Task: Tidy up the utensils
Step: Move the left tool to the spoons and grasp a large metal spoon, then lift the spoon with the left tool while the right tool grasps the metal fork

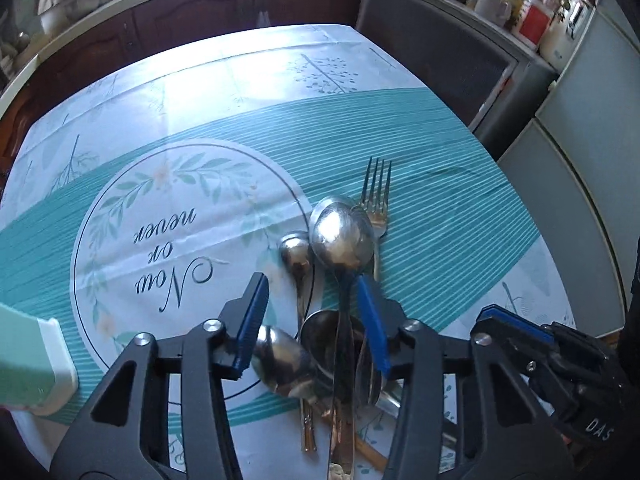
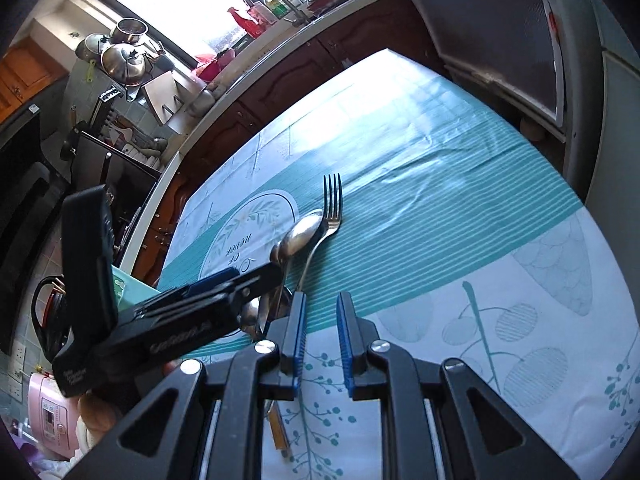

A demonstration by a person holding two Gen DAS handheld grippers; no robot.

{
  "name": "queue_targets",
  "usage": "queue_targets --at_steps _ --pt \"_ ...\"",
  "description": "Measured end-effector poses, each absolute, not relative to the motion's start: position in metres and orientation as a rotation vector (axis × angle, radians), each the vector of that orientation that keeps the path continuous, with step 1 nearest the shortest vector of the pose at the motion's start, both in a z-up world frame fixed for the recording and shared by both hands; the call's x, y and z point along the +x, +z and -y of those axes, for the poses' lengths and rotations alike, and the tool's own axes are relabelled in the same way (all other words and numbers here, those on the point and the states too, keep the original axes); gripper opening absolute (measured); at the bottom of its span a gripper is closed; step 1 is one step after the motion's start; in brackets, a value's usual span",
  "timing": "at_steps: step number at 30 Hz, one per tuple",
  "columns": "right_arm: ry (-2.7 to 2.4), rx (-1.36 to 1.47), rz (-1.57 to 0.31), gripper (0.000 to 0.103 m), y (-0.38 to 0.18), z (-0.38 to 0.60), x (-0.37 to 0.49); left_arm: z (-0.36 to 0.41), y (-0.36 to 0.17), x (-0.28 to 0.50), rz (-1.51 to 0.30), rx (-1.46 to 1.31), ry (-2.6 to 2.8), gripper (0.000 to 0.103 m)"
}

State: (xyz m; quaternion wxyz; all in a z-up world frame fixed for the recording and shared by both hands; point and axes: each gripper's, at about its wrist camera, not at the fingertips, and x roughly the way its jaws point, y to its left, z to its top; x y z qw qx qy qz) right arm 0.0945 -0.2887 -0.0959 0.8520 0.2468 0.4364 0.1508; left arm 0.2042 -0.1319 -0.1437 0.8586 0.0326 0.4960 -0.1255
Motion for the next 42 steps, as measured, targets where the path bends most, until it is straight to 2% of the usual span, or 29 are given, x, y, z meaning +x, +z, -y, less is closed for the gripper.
queue_targets --at_steps 9,13,24,25,28,34,42 --pt "0.317 0.526 -0.938 0.015 -0.105 0.288 0.099 0.154 -0.147 0.212 -1.071 0.128 -0.294 0.033" --pt "0.318 0.528 -0.937 0.015 -0.105 0.288 0.098 0.16 -0.144 0.214 -1.083 0.163 -0.302 0.025" --pt "0.326 0.517 -0.935 0.015 -0.106 0.286 0.096 0.185 -0.157 0.23 -1.137 0.331 -0.266 0.024" --pt "0.327 0.515 -0.934 0.015 -0.105 0.286 0.095 0.185 -0.158 0.232 -1.145 0.33 -0.266 0.022" --pt "0.323 0.516 -0.93 0.015 -0.104 0.286 0.094 0.18 -0.16 0.235 -1.165 0.28 -0.299 0.007" --pt "0.324 0.521 -0.943 0.015 -0.104 0.284 0.095 0.154 -0.15 0.235 -1.137 0.153 -0.32 0.006" --pt "0.347 0.574 -1.017 0.015 -0.103 0.283 0.118 0.116 -0.11 0.204 -1.001 0.013 -0.349 0.006"
